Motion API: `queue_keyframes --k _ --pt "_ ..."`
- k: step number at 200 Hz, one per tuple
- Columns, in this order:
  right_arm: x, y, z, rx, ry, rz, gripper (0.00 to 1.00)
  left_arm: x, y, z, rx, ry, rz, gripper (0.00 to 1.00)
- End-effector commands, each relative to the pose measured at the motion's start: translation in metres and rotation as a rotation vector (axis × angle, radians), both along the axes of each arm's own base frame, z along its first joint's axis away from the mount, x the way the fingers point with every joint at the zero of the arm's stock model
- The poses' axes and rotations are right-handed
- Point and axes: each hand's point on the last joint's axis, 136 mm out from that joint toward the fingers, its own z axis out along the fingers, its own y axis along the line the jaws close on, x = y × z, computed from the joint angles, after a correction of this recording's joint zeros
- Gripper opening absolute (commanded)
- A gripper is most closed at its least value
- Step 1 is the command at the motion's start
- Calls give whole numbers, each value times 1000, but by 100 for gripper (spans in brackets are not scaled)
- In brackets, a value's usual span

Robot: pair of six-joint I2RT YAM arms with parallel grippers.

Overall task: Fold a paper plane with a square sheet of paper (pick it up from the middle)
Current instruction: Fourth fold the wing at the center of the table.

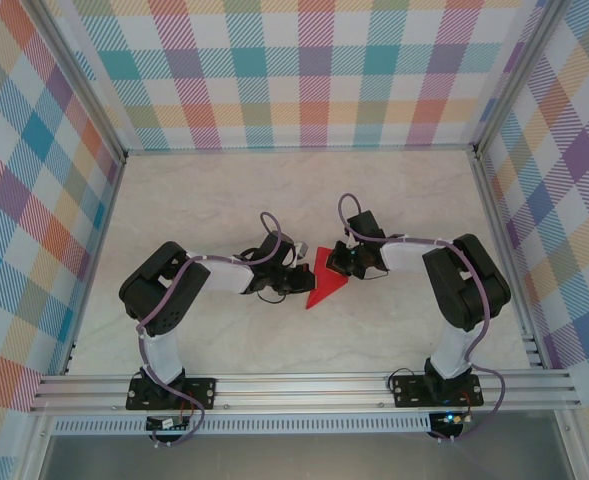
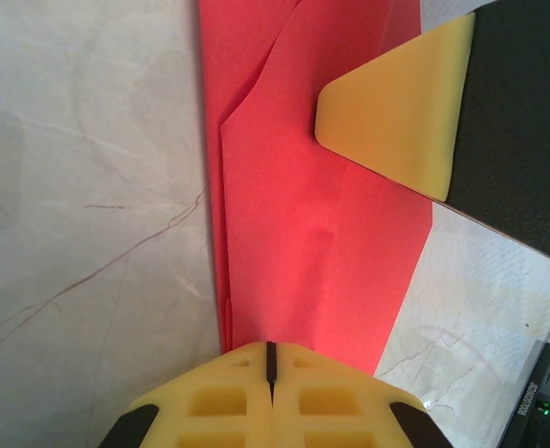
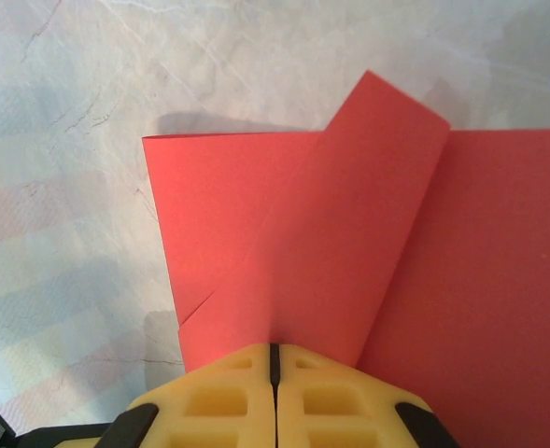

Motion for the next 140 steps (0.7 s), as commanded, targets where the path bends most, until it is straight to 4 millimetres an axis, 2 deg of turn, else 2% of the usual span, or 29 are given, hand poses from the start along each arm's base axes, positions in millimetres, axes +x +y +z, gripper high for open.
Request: queue_keyframes --k 1,18,36,64,106,123,140 --pt "0 -17 -14 -76 21 -24 6 -32 27 -45 147 134 -10 0" --pt "9 -12 7 -53 -33 -8 6 -31 27 -45 147 132 -9 0" --pt "18 -11 19 -49 -67 -5 6 -31 27 -45 147 133 -9 0" --pt "26 -19 10 -61 -50 -29 6 -31 26 -44 145 130 -9 0" --pt "23 -30 -14 -100 0 -49 6 -30 25 -41 137 128 -11 0" --pt "25 -31 -10 -101 -2 -54 6 -31 25 -41 136 128 -11 0" --pt "29 -27 6 -72 -38 -44 6 -31 26 -40 136 127 -11 0"
